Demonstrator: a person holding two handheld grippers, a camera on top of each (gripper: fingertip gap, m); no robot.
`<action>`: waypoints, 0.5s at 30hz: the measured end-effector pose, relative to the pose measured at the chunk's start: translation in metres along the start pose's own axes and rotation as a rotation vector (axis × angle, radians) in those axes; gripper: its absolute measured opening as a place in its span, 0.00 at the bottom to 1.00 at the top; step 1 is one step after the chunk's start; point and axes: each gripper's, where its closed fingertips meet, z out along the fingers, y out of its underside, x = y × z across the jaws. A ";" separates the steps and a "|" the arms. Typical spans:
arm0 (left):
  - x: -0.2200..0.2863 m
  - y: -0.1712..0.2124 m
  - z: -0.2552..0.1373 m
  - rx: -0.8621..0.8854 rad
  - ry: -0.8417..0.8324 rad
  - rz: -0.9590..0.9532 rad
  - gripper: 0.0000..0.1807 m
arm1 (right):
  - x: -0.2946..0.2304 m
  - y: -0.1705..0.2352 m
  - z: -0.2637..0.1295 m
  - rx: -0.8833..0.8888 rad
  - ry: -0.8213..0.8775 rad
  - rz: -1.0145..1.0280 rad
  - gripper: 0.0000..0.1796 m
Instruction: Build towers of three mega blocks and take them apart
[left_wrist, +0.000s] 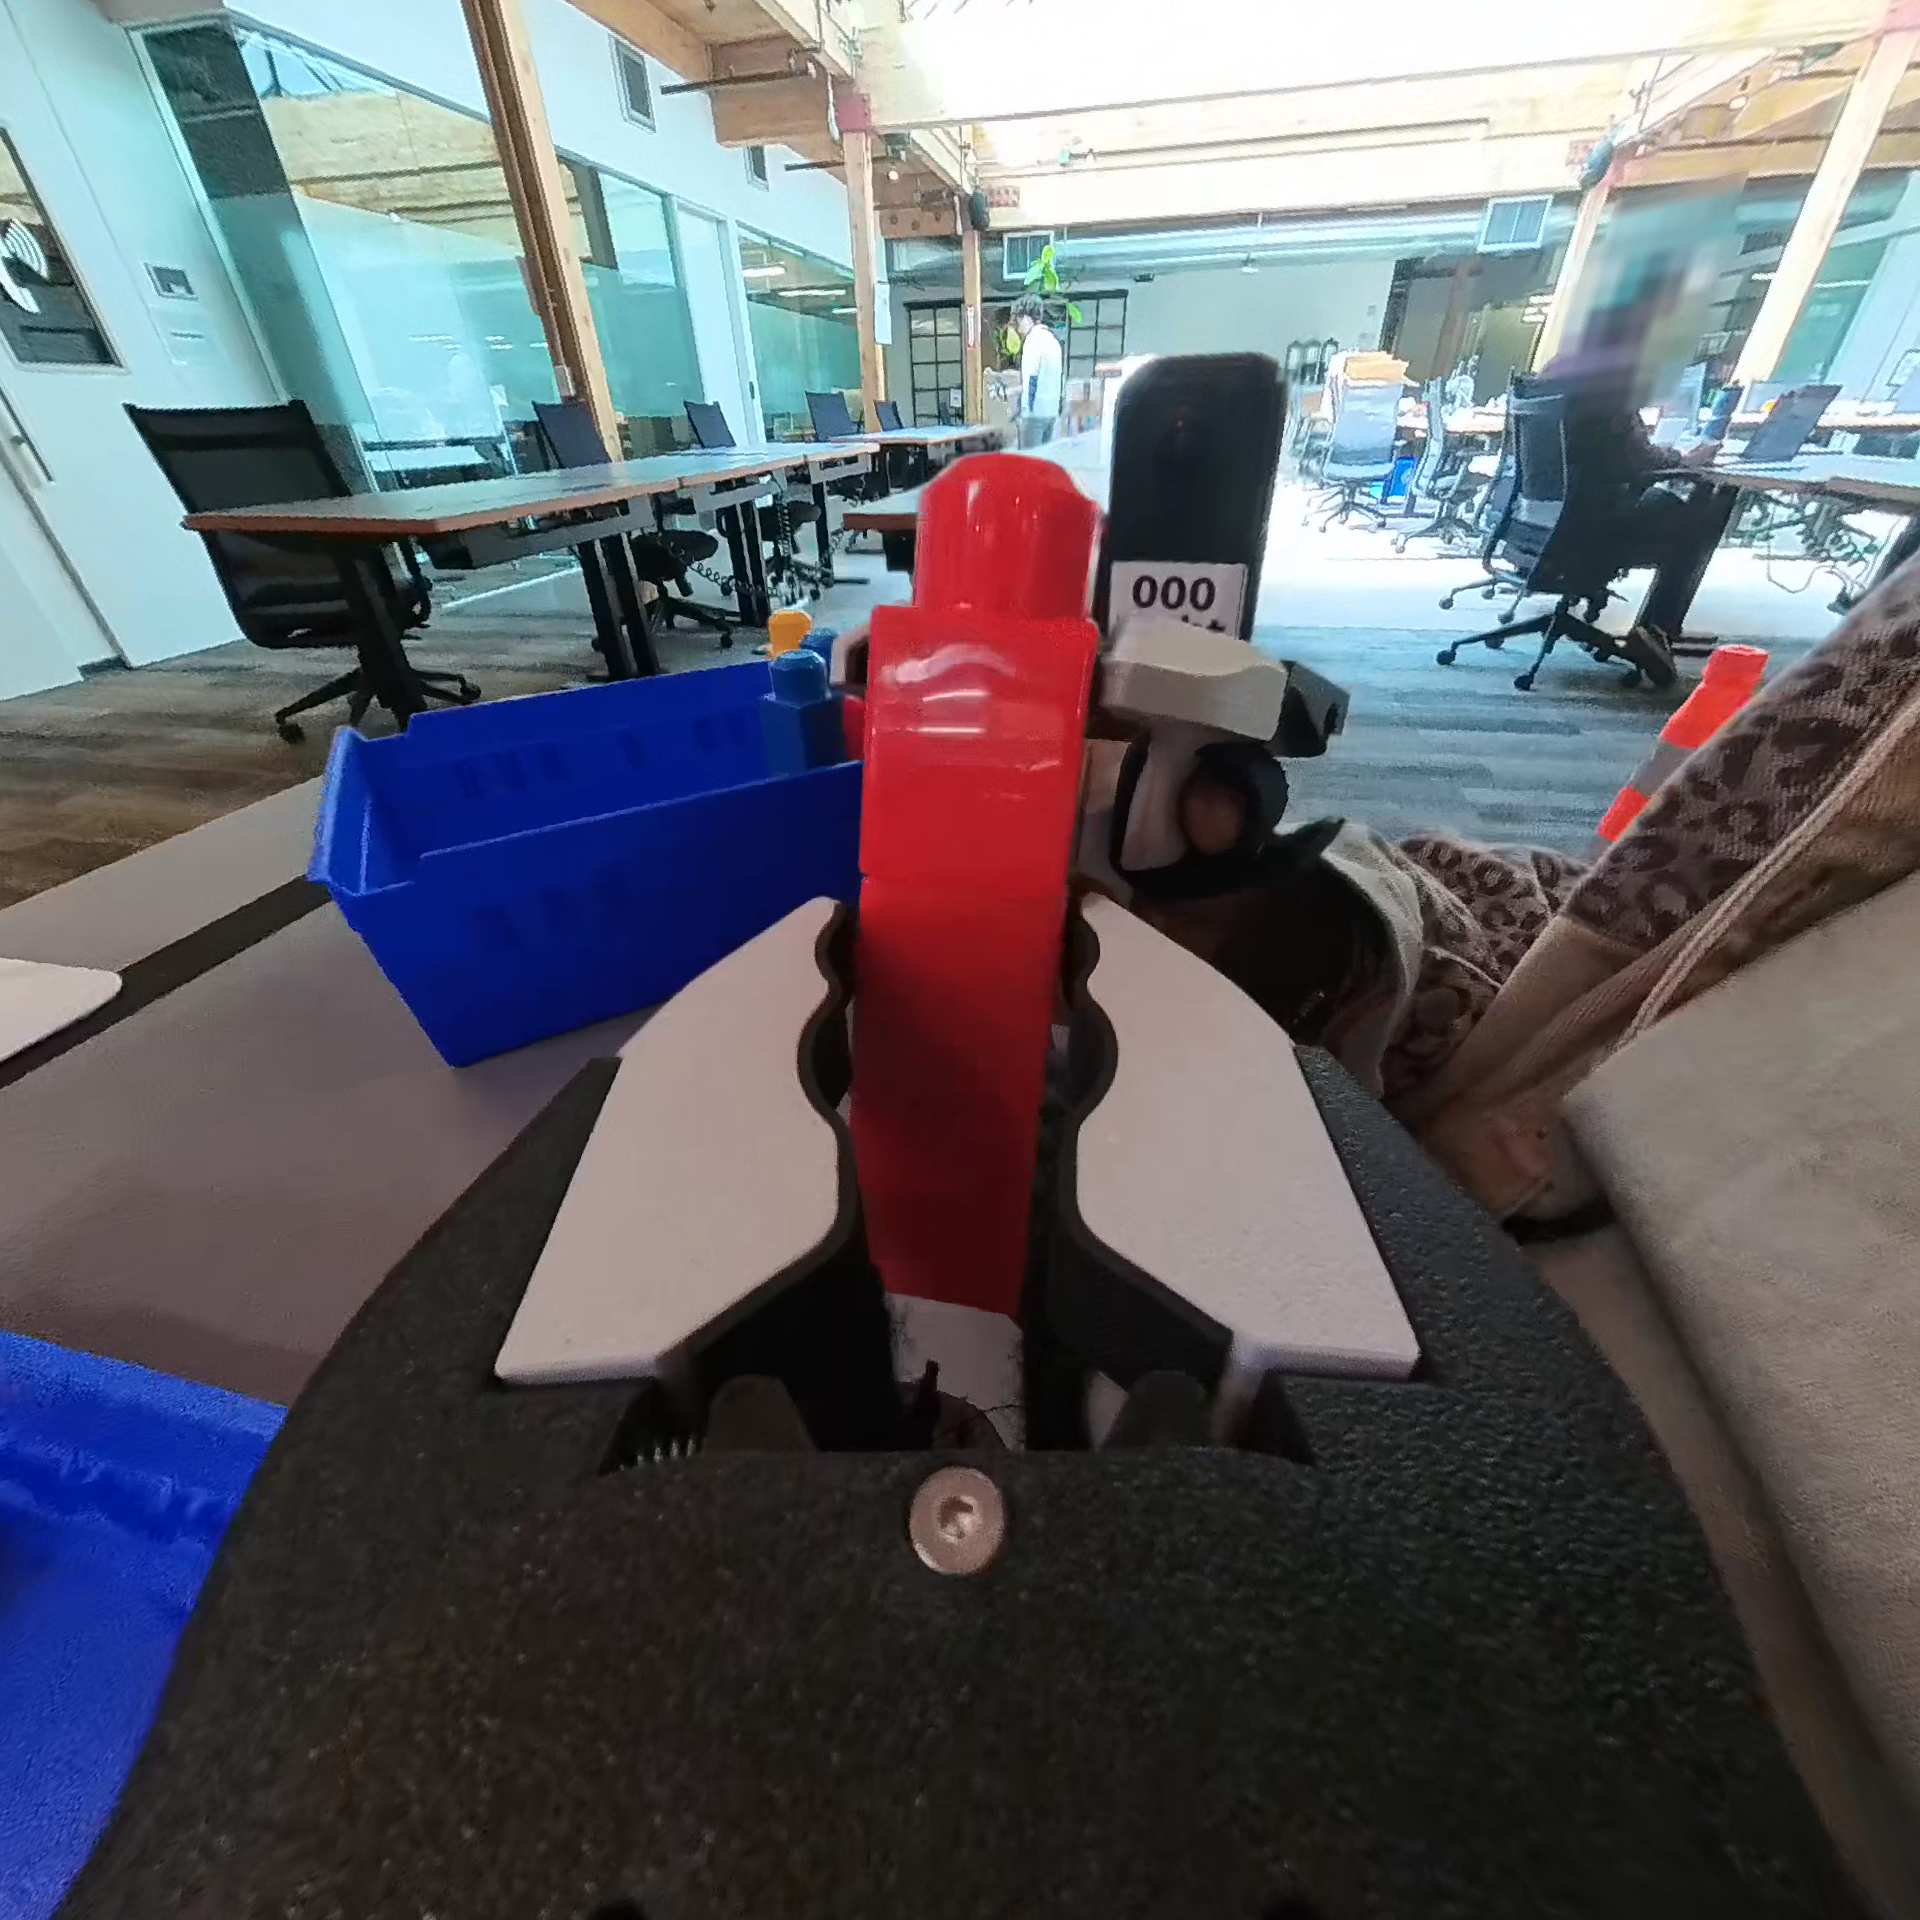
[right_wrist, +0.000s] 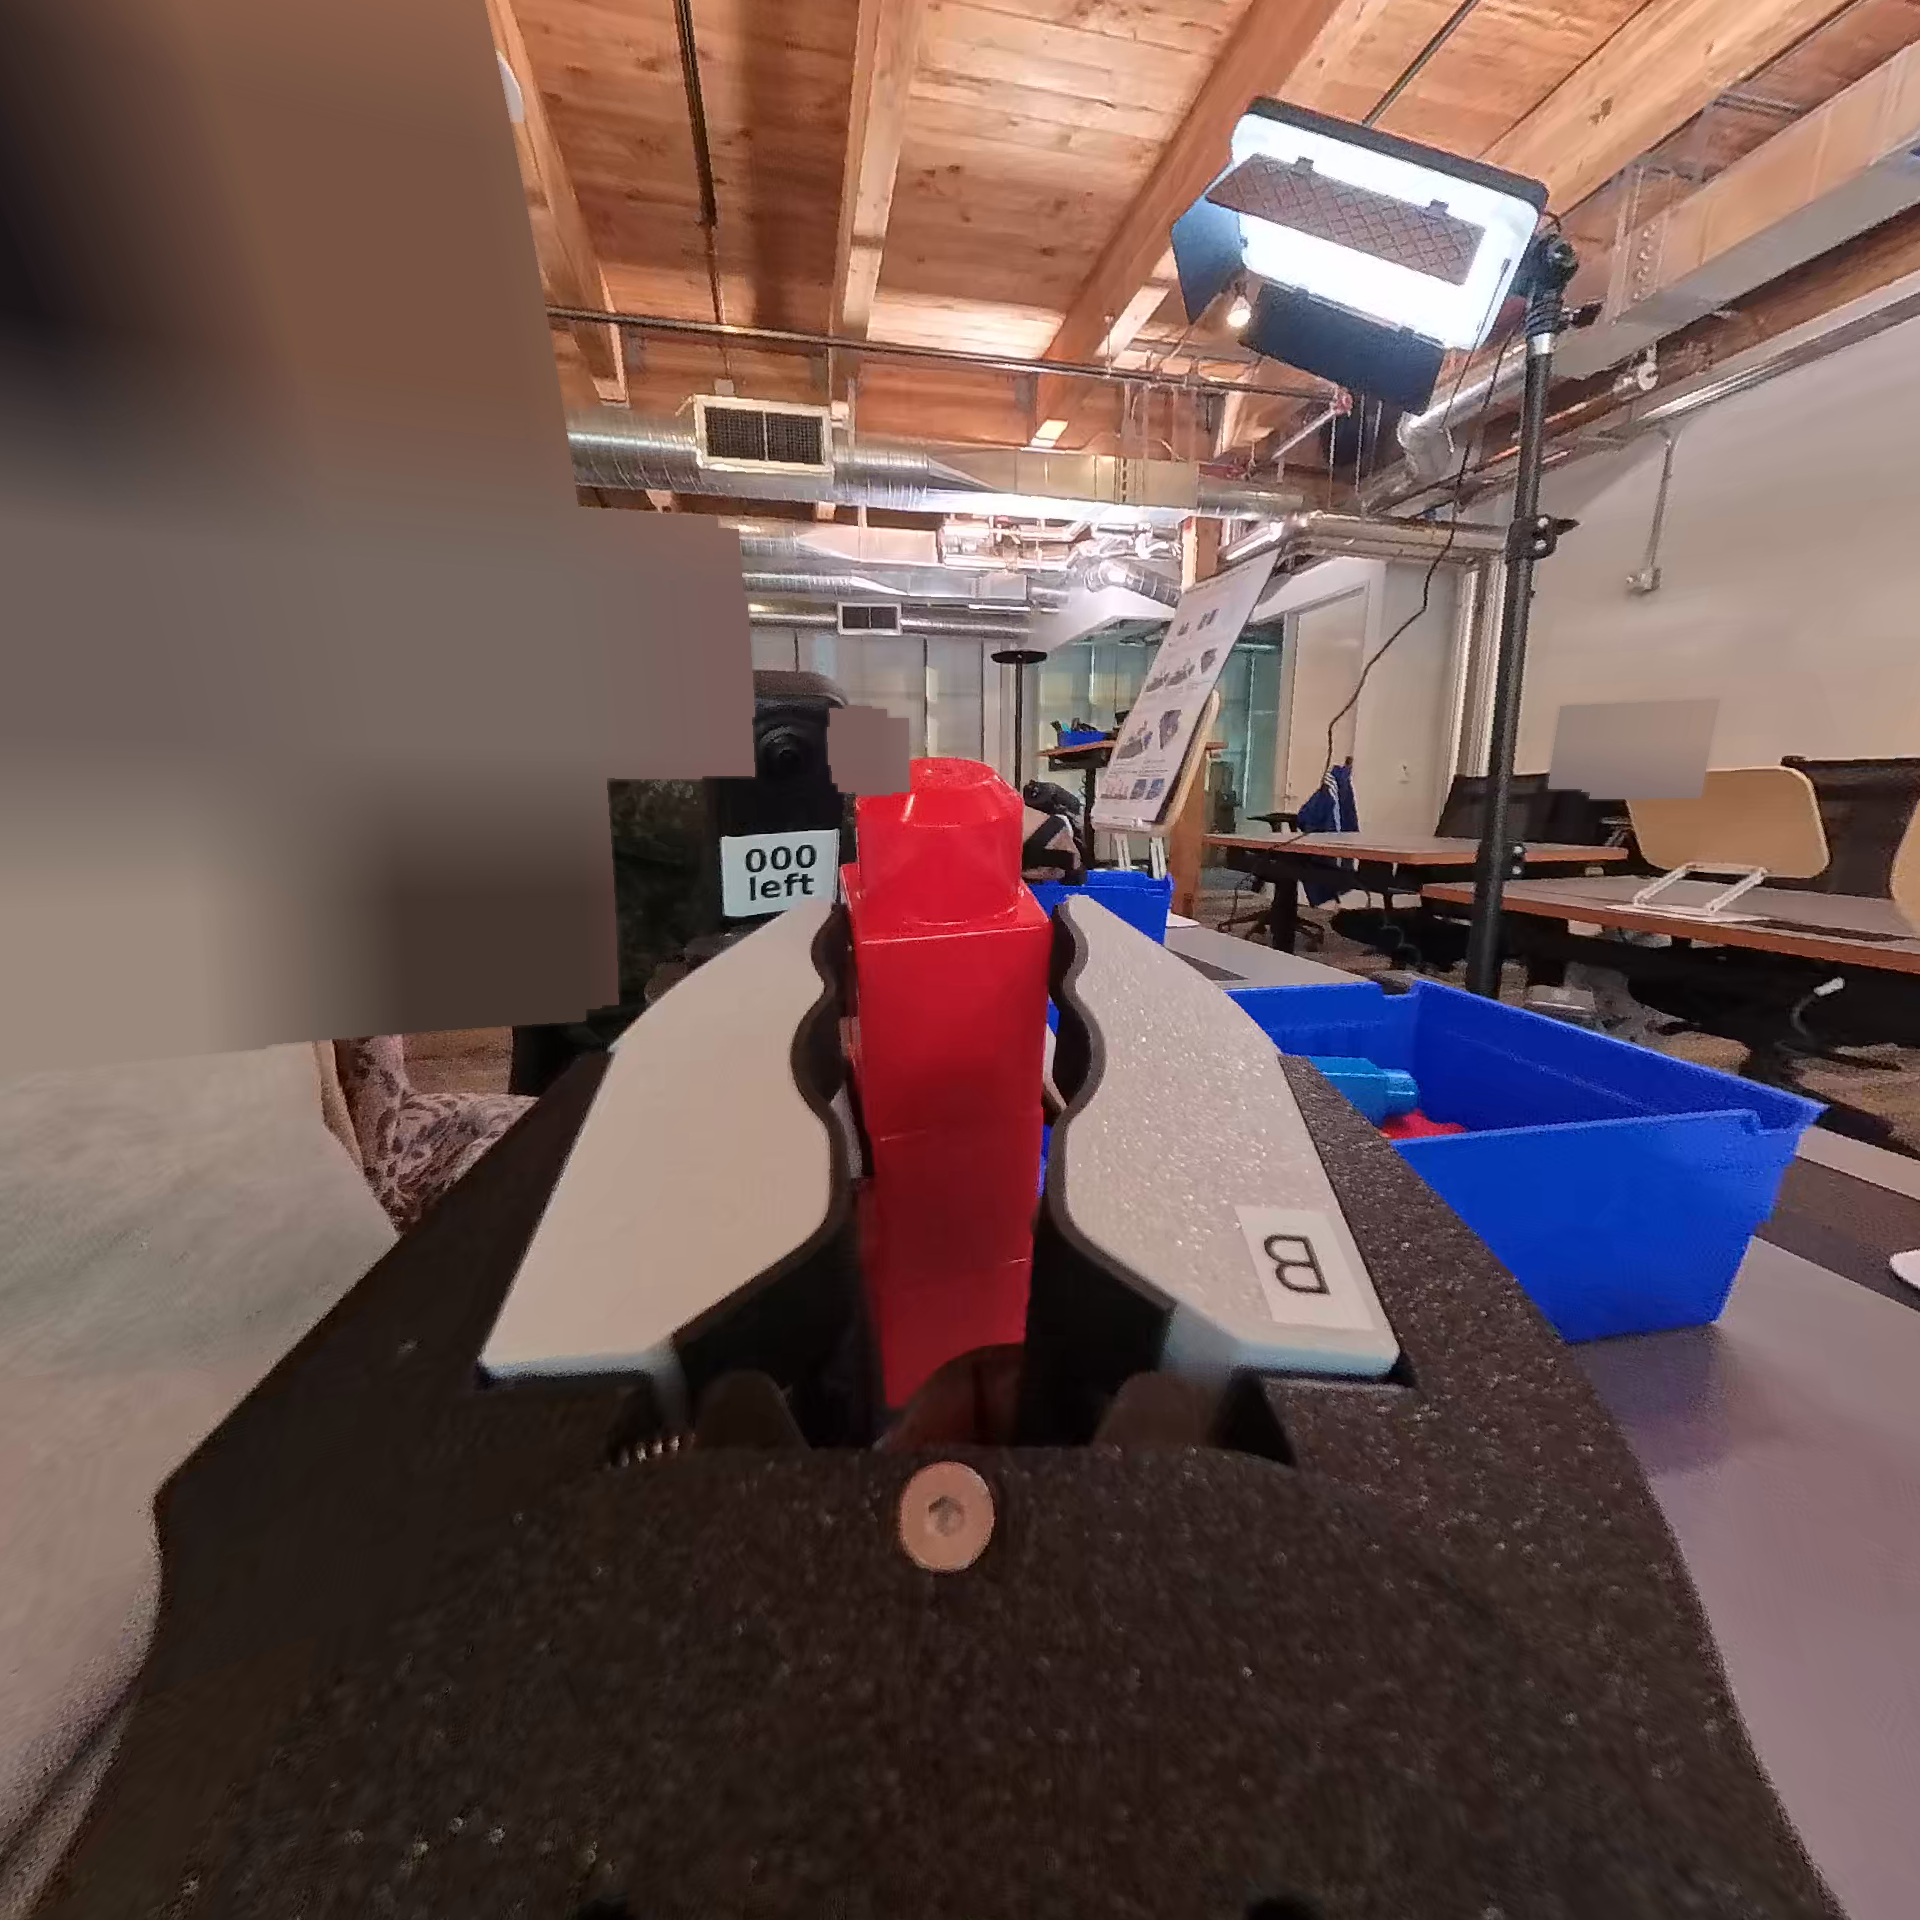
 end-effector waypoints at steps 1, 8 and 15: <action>-0.003 -0.003 -0.003 0.030 -0.013 -0.004 0.22 | 0.002 -0.003 0.001 -0.013 0.015 -0.011 0.20; -0.036 -0.006 -0.026 0.206 -0.133 -0.087 0.27 | 0.072 -0.054 -0.019 -0.076 0.343 -0.156 0.20; -0.034 0.006 -0.021 0.192 -0.116 -0.046 0.26 | 0.217 -0.080 -0.080 -0.067 0.934 -0.210 0.20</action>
